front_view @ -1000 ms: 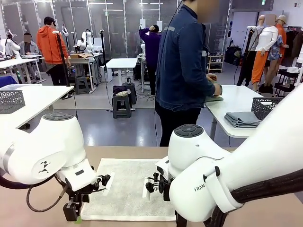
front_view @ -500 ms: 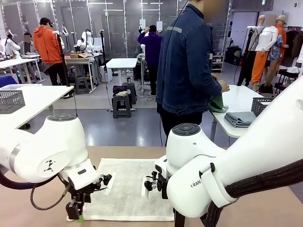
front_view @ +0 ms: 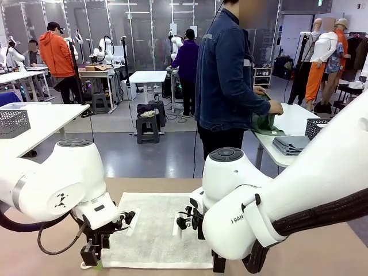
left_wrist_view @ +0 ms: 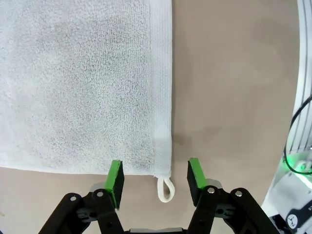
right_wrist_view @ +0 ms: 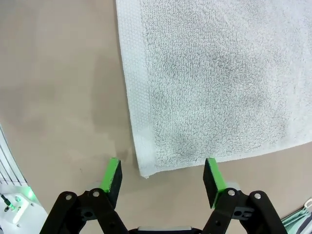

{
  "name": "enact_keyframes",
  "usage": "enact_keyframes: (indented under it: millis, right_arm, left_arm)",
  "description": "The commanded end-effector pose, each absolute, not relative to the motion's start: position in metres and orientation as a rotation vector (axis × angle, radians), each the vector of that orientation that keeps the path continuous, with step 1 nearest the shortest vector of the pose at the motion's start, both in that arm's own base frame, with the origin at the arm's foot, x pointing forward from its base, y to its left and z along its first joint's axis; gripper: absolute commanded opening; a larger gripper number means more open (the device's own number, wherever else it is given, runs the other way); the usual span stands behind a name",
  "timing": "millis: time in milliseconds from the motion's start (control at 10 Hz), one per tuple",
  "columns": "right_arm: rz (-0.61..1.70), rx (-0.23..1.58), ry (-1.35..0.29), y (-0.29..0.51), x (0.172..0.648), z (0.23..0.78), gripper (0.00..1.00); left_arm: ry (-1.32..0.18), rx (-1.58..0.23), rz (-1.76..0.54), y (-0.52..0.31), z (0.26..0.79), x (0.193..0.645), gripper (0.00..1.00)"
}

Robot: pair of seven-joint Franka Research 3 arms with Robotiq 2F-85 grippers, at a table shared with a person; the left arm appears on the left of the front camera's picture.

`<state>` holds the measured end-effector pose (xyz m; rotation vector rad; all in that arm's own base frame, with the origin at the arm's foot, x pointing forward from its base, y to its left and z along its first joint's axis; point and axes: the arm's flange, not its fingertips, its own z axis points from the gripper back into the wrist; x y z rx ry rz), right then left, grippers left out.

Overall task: Fold the towels and place them in the basket.
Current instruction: When a person lays out a Towel with hook on the table, fold it in half twice.

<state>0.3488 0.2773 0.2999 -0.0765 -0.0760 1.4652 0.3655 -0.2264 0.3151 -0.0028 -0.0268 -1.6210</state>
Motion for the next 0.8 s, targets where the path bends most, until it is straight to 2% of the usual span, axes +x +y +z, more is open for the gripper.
enact_keyframes:
  millis: [0,100,200,300,400,500,700]
  right_arm:
    - [1.490,-0.082,-0.056,0.2779,0.3535,0.3031,0.80]
    - [1.487,-0.081,-0.052,0.2774,0.3545,0.3033,0.75]
    - [1.488,-0.077,-0.047,0.2775,0.3544,0.3027,0.74]
    - [1.491,-0.076,-0.046,0.2774,0.3545,0.3024,0.65]
    - [1.488,-0.072,-0.044,0.2777,0.3535,0.3026,0.56]
    - [1.485,-0.075,-0.042,0.2777,0.3533,0.3023,0.58]
    - [1.478,-0.087,-0.040,0.2778,0.3521,0.3027,0.58]
  left_arm:
    - [-0.053,-0.026,-1.639,-0.2247,0.3106,0.3747,0.67]
    - [-0.054,-0.028,-1.640,-0.2237,0.3086,0.3765,0.67]
    - [-0.053,-0.030,-1.638,-0.2227,0.3072,0.3771,0.67]
    - [-0.051,-0.023,-1.636,-0.2225,0.3060,0.3772,0.67]
    - [-0.048,-0.003,-1.637,-0.2227,0.3059,0.3767,0.48]
    - [-0.051,-0.012,-1.638,-0.2227,0.3063,0.3769,0.52]
    - [-0.047,-0.003,-1.633,-0.2230,0.3070,0.3777,0.52]
